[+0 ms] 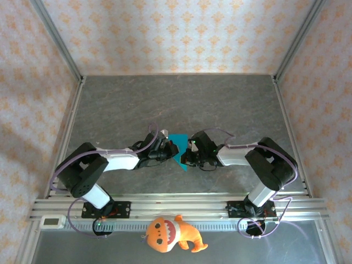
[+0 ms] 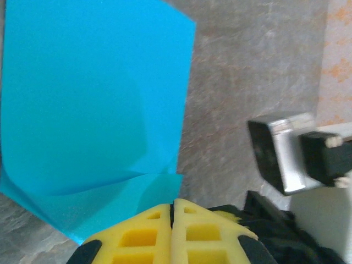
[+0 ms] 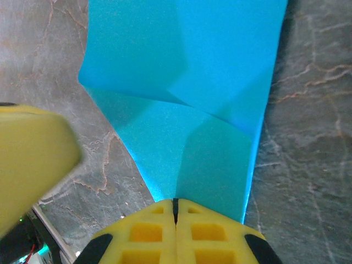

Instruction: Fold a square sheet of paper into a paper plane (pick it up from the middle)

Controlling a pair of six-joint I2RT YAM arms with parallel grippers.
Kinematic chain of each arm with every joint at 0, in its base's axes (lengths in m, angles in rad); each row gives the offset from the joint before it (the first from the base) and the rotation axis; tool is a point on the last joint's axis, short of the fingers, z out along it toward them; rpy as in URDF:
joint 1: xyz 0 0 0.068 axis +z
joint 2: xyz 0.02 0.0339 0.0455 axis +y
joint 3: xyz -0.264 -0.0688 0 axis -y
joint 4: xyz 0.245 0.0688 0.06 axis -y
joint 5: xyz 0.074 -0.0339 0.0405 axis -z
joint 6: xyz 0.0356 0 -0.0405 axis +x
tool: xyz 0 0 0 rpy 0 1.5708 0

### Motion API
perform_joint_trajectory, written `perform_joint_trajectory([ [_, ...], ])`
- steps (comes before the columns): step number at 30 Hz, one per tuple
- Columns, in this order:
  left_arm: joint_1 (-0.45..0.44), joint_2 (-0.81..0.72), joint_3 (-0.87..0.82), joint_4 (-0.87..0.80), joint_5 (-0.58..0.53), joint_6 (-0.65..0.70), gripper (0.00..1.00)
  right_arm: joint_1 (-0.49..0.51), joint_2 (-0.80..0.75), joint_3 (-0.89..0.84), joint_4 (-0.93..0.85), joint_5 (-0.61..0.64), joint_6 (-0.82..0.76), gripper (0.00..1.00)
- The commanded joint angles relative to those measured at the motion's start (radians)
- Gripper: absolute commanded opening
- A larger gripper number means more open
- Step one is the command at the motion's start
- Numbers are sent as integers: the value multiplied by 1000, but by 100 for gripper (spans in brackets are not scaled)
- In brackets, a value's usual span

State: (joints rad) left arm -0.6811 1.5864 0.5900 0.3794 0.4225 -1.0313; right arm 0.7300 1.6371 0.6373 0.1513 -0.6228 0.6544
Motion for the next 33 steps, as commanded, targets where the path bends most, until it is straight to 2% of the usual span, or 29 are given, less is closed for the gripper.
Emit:
perform_joint_trajectory([
  [1,1,50,-32,59,25,-23,1,-5,15,-40,-102,87,5,0],
  [3,13,68,-38,84,40,-13,1,-9,13,-41,-106,90,4,0],
  [18,185,112,3,-94,44,150,0,-35,10,-50,-122,92,-28,0],
  [26,215,95,7,-76,41,161,0,-37,19,-51,-110,69,-37,0],
  [33,209,-11,28,-41,60,151,3,-40,25,-39,-116,59,-44,0],
])
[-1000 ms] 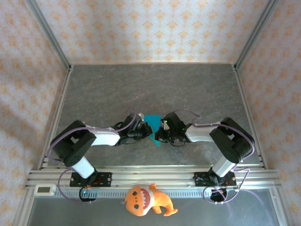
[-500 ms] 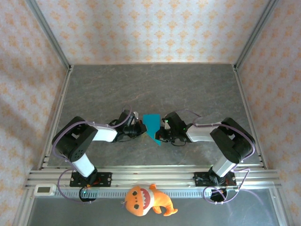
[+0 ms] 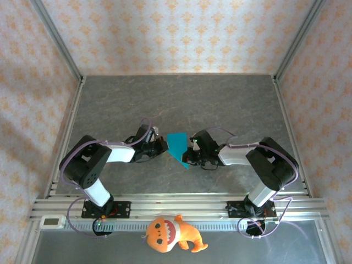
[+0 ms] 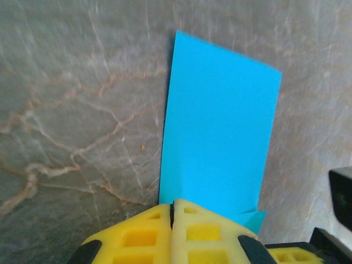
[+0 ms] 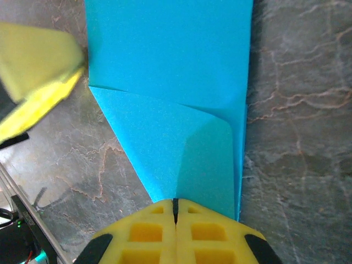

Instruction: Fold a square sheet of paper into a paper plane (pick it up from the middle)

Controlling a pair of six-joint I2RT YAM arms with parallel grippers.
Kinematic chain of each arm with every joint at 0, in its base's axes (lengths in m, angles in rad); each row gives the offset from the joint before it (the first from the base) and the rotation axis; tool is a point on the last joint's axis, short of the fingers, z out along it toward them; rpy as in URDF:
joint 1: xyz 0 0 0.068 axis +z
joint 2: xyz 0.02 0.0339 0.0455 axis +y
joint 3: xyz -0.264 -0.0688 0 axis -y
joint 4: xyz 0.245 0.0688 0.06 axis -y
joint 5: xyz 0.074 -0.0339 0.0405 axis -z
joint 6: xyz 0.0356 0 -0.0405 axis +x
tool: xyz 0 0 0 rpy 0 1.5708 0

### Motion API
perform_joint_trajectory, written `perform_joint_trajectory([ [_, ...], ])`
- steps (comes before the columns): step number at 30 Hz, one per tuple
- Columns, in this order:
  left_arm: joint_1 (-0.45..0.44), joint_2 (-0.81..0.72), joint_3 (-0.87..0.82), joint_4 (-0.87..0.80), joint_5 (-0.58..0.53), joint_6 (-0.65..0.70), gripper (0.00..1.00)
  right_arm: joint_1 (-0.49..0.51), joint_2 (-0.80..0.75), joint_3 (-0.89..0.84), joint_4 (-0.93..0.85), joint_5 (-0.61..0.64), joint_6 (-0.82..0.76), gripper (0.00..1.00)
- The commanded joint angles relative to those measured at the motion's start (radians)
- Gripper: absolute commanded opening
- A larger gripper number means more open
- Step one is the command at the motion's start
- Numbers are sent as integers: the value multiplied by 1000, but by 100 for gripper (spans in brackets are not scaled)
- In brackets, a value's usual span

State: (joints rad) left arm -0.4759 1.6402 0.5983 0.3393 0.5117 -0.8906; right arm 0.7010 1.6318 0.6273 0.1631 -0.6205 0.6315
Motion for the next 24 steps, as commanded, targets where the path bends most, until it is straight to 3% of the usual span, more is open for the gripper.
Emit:
perform_joint_trajectory([
  [1,-4,-85,12,19,-29,-3,4,-11,32,-29,-128,60,-21,0],
  [5,-52,-116,-4,80,1,-60,5,-11,27,-36,-115,71,-5,0],
  [11,-125,-28,-17,121,11,-103,3,-11,29,-36,-114,66,-2,0],
  [18,-113,26,-45,102,-21,-107,0,-11,22,-35,-123,68,-5,0],
  [24,-42,5,-66,43,-34,-47,0,-10,21,-40,-114,70,-2,0],
])
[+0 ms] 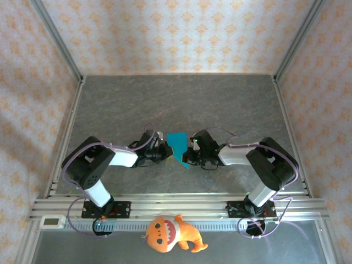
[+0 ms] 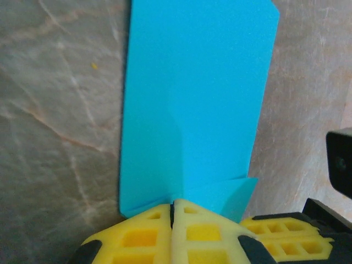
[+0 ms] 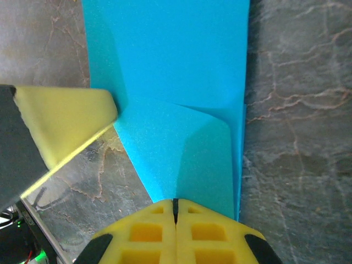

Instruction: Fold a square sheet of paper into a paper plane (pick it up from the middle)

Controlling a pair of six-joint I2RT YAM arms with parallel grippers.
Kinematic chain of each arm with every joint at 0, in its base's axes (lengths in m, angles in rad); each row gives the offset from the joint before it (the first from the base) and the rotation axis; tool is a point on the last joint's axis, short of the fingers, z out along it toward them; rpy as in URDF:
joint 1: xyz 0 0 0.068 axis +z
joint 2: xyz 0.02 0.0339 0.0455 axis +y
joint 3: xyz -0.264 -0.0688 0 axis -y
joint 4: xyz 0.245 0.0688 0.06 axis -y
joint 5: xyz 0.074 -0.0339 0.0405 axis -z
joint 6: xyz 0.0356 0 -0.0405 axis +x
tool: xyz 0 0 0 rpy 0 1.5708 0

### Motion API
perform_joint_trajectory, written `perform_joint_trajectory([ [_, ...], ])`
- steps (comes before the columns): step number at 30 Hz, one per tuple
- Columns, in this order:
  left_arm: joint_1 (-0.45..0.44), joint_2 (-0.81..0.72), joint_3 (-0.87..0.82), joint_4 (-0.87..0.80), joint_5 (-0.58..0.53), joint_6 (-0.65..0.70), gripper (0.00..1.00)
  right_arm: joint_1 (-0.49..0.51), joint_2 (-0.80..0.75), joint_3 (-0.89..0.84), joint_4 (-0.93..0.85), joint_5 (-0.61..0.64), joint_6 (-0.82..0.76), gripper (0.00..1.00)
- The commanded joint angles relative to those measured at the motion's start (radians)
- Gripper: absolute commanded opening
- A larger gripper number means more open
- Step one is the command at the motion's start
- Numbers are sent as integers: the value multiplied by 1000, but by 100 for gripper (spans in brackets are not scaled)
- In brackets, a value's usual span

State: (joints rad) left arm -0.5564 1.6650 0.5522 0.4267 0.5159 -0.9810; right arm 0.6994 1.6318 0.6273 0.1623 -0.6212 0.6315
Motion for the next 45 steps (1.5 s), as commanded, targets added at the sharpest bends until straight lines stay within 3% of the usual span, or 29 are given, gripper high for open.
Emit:
perform_joint_trajectory([
  [1,55,-25,-26,-47,-38,56,0,-9,22,-40,-112,70,-2,0],
  [8,104,-42,-4,-106,-39,122,0,-9,28,-40,-112,64,-7,0],
  [17,55,-170,11,-40,-3,96,6,-9,23,-31,-118,58,-12,0],
  [26,-14,-22,53,-7,48,118,4,-9,15,-17,-118,51,-9,0],
  [36,-16,61,81,-176,-49,177,0,-9,-28,69,-94,-9,-9,0],
  [45,-16,87,64,-161,-51,178,0,10,42,134,-68,-60,-31,0],
])
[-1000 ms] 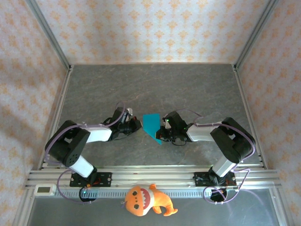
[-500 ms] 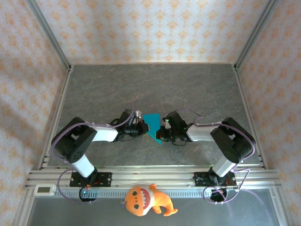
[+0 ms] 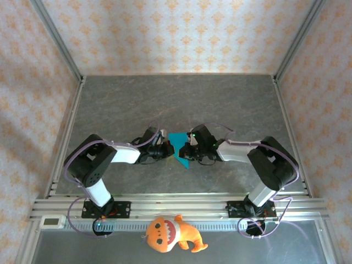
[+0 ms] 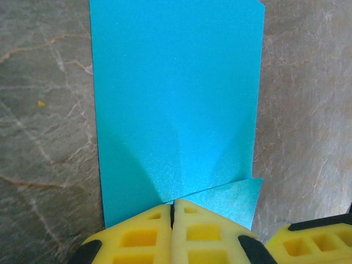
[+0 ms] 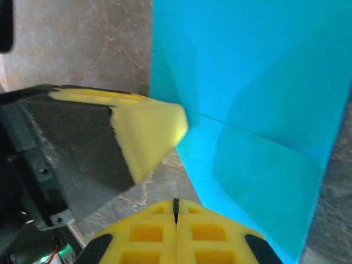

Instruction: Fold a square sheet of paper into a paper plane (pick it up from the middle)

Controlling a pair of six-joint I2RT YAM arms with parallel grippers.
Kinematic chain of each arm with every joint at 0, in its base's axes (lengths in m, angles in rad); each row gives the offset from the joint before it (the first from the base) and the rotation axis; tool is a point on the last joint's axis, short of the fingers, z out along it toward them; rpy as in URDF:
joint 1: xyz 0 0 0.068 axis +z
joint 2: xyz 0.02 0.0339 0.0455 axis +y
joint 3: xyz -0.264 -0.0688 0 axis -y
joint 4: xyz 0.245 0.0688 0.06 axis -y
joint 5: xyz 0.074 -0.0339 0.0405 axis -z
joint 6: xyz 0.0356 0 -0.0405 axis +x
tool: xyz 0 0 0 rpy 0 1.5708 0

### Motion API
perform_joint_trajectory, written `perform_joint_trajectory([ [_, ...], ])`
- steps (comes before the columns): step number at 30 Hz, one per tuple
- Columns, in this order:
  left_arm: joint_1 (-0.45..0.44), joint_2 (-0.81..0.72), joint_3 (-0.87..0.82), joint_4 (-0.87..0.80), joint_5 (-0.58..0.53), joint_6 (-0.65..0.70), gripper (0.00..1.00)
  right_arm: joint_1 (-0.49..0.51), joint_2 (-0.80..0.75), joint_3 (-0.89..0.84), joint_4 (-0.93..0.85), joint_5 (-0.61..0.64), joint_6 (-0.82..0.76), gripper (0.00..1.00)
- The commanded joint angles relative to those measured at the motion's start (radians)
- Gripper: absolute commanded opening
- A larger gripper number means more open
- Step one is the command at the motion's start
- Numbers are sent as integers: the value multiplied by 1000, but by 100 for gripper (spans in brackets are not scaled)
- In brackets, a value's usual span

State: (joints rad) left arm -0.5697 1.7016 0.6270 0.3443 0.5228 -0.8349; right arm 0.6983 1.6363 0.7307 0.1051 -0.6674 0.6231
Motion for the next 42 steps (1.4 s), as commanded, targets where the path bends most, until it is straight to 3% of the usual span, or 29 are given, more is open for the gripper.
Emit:
perform_joint_trajectory([
  [1,-2,52,-10,-78,-58,31,0,18,50,41,-11,-17,-27,0],
  [11,-2,68,-3,-91,-64,39,0,32,118,31,-84,70,-56,0],
  [26,-2,77,-38,-43,-62,14,0,6,-88,-222,-94,43,-66,3],
  [38,-2,48,-78,7,-77,-45,0,1,-176,-256,-151,77,-98,3],
  [42,-6,20,-100,47,-76,-78,0,1,-253,-236,-132,109,-97,10],
])
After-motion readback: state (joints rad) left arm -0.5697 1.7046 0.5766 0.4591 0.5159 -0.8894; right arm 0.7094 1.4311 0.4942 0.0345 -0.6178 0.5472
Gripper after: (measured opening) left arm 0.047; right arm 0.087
